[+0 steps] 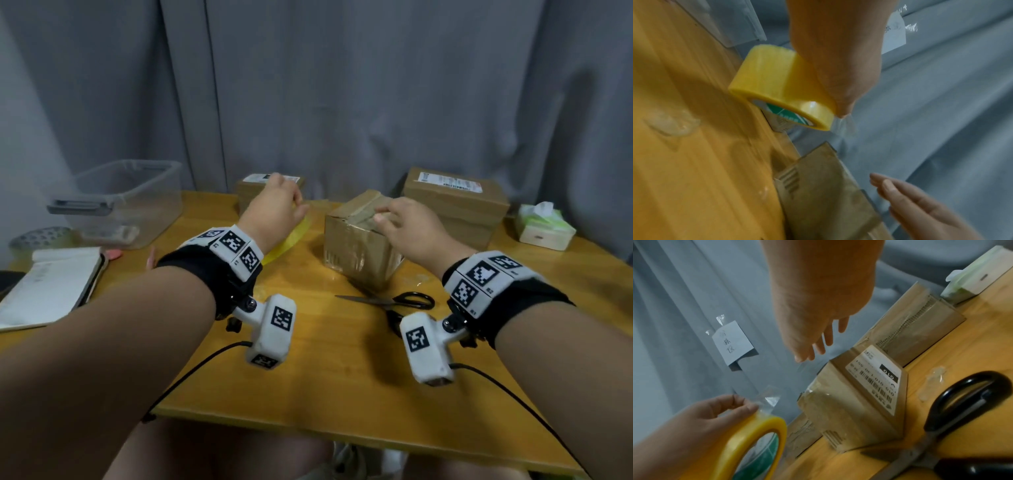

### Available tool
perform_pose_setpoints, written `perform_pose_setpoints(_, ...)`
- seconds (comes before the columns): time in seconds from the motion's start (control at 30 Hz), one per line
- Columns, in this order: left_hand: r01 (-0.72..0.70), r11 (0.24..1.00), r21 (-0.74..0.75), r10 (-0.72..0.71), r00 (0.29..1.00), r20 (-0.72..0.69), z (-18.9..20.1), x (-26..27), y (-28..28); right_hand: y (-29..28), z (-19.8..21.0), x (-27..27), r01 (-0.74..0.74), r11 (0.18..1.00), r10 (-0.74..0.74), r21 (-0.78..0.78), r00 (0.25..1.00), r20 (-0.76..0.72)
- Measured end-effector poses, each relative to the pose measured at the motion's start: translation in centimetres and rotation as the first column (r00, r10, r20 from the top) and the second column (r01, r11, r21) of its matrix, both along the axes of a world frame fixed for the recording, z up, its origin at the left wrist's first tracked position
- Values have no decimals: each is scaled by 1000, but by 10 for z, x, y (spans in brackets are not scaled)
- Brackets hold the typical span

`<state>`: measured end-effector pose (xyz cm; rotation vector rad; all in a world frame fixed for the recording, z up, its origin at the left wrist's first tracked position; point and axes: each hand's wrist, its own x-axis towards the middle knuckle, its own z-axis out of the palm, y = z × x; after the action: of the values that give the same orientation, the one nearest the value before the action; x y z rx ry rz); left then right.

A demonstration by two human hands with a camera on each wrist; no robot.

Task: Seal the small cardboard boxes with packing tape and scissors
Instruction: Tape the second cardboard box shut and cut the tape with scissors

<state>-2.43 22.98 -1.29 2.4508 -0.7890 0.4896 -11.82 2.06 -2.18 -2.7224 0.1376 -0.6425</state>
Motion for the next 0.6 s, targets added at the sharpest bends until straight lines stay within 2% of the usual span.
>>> perform_pose_setpoints(0.07,-32,993,112,31,999,11,-7,11,-4,0,1,11,-26,999,24,-45,999,-43)
perform_pose_setpoints(0.17,-28,973,228,24,1000,17,-21,27,-12,3,3,26,-65,998,64,-1,993,-97)
perform_pose_setpoints(0.27,-11,952,306,11,1000,0,-36,37,-20,2,0,36,-54,999,54,6,969,-242)
perform_pose_setpoints(0.33,-5,909,418,17,1000,-25,-45,39,-25,-3,-1,37,-33,999,20,-40,955,-295)
perform_pose_setpoints(0.4,-48,846,530,45,999,19,-48,38,-29,-11,-3,36,-43,999,41,-2,957,-286)
perform_pose_setpoints(0.43,-67,867,493,48,998,51,-47,37,-32,-15,-5,35,-64,998,69,25,959,-275)
perform_pose_setpoints(0.5,-30,969,246,15,998,62,-34,28,-42,-21,-10,34,-111,992,121,56,960,-253)
perform_pose_setpoints(0.53,22,993,118,-28,998,51,-26,22,-50,-22,-12,33,-118,990,133,77,962,-238)
perform_pose_setpoints(0.57,81,995,64,-83,996,19,-19,14,-60,-24,-15,34,-116,986,140,120,967,-213)
perform_pose_setpoints(0.6,132,987,94,-131,991,-18,-14,5,-71,-26,-17,35,-117,975,150,187,974,-171)
